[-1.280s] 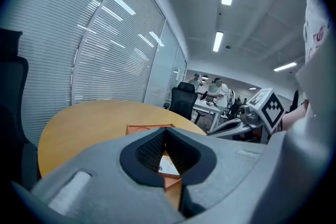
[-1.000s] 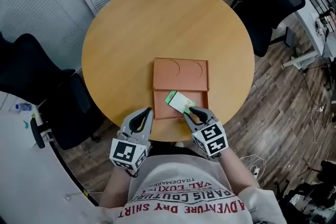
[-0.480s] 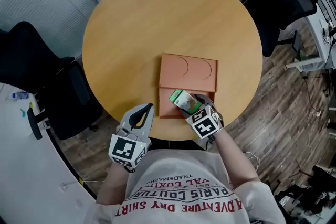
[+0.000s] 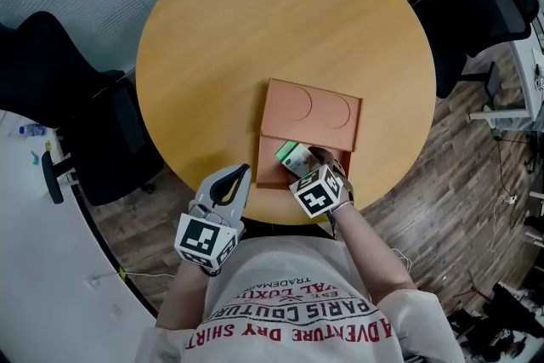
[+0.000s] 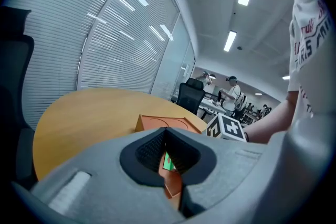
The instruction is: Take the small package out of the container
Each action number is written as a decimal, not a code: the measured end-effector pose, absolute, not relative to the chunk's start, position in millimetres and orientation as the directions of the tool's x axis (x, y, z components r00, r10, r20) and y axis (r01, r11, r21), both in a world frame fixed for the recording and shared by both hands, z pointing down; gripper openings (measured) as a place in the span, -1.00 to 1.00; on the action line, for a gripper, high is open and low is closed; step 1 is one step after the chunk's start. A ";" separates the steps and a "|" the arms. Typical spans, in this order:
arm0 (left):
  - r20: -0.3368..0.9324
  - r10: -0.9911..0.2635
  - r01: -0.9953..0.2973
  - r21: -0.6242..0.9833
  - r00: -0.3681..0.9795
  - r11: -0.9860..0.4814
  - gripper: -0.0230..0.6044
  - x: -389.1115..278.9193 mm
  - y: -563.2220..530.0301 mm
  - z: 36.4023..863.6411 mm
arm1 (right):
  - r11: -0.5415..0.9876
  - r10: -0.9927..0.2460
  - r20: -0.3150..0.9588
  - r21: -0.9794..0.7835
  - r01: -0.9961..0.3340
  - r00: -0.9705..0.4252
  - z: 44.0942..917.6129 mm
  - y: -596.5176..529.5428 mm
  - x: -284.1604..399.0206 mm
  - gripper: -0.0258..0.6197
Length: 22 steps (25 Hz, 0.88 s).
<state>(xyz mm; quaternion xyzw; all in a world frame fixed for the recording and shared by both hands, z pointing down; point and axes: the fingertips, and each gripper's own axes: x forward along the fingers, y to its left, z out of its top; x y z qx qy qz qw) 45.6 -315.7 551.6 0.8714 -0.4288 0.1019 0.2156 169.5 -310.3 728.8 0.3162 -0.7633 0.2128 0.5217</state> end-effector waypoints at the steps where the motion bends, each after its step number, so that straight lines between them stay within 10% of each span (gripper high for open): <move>1: 0.363 -0.706 -0.794 0.286 0.608 -0.537 -0.89 46.1 -316.0 550.8 | 0.715 -0.257 0.927 -0.006 -0.699 -0.271 729.0 -310.8 169.4 0.21; 22: 0.350 -0.786 -0.858 0.270 0.510 -0.436 -0.89 29.8 -310.7 522.1 | 0.849 -0.192 0.921 -0.017 -0.527 -0.339 682.0 -285.3 153.5 0.18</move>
